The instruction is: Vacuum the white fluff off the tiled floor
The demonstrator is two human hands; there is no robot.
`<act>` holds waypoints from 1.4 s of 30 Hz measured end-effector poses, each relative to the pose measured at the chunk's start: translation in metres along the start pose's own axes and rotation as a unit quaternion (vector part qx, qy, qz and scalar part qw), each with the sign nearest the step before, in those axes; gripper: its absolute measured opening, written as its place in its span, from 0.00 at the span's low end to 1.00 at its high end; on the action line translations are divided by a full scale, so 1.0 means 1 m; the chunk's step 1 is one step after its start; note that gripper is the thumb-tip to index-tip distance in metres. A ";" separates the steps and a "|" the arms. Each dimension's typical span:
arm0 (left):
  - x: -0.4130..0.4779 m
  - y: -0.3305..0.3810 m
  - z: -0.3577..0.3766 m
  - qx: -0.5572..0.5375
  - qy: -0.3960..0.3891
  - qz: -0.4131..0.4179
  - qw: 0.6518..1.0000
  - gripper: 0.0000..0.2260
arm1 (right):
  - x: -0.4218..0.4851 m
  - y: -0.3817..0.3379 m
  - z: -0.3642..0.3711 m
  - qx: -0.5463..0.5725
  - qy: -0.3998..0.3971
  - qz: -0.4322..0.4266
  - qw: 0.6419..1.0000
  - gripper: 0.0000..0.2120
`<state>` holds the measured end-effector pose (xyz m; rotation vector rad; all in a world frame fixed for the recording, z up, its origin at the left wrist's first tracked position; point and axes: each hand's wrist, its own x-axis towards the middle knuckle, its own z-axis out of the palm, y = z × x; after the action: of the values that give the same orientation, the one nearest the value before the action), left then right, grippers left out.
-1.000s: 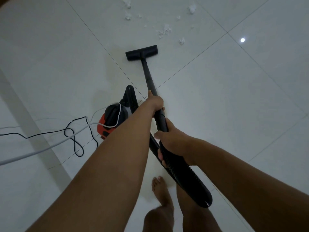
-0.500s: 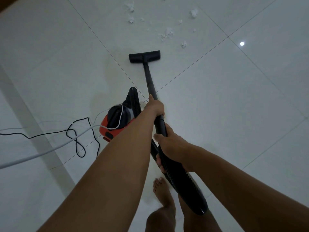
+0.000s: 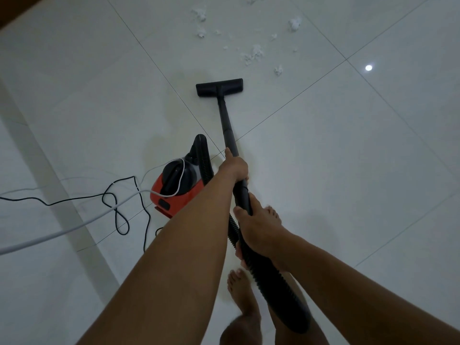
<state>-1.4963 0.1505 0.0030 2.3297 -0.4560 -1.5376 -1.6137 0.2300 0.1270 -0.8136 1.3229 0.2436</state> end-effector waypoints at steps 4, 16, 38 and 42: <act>0.002 0.005 0.001 -0.007 0.003 -0.001 1.000 0.30 | 0.000 -0.003 -0.005 0.012 -0.010 -0.002 1.000 0.24; 0.010 0.037 -0.002 -0.008 -0.014 0.003 1.000 0.30 | 0.013 -0.023 -0.032 -0.024 -0.058 0.007 0.998 0.31; 0.088 0.144 -0.042 -0.059 -0.007 -0.014 0.998 0.30 | 0.069 -0.152 -0.086 -0.101 -0.076 -0.016 0.992 0.35; 0.109 0.163 -0.052 -0.065 -0.001 -0.014 0.998 0.29 | 0.082 -0.179 -0.090 -0.081 -0.060 -0.026 0.995 0.32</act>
<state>-1.4229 -0.0384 0.0016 2.2435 -0.3156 -1.5345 -1.5550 0.0217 0.1189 -0.9544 1.1778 0.3561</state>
